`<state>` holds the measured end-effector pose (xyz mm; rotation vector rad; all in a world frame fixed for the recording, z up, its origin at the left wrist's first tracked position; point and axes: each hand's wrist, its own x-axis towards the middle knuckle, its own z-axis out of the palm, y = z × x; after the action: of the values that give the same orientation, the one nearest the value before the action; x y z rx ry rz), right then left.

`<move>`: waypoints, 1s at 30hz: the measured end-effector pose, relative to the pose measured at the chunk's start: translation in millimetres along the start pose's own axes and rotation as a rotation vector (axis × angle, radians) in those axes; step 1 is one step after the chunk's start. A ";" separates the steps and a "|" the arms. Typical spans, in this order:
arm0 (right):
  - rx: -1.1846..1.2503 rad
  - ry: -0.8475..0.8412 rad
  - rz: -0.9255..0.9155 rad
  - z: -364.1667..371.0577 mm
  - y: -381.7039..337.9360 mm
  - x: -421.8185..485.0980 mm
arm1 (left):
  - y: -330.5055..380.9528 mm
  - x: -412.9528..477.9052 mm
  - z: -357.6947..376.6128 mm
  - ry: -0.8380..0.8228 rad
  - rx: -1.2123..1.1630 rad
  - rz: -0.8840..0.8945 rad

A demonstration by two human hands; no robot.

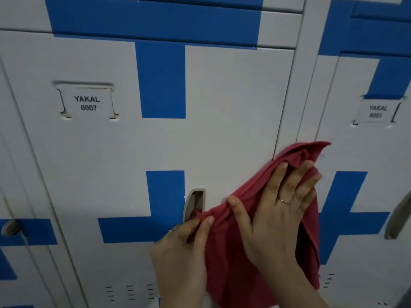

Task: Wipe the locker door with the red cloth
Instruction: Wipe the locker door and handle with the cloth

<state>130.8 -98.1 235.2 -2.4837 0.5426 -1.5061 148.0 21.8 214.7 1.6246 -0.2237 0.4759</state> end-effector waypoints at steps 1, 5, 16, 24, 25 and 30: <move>-0.009 -0.001 -0.001 1.0 -0.3 -1.3 | 0.7 0.0 -1.9 -0.039 0.037 0.041; 0.010 0.024 0.006 0.4 -2.3 0.9 | 12.0 15.5 -3.0 -0.005 0.097 0.280; -0.005 0.032 0.022 0.4 0.7 0.8 | -3.3 3.2 -8.6 -0.058 0.122 0.204; -0.019 0.044 0.025 0.5 0.5 1.5 | 24.1 20.9 -7.1 -0.002 0.189 0.386; -0.019 0.050 0.027 0.8 0.4 1.6 | 27.1 22.5 -5.5 0.031 0.163 0.397; -0.031 0.052 0.024 2.2 1.4 1.4 | 14.4 14.4 -7.0 -0.016 0.121 0.312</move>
<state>133.1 -100.1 234.8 -2.4576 0.6074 -1.5691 153.7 29.0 234.2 1.7196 -0.4724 0.7258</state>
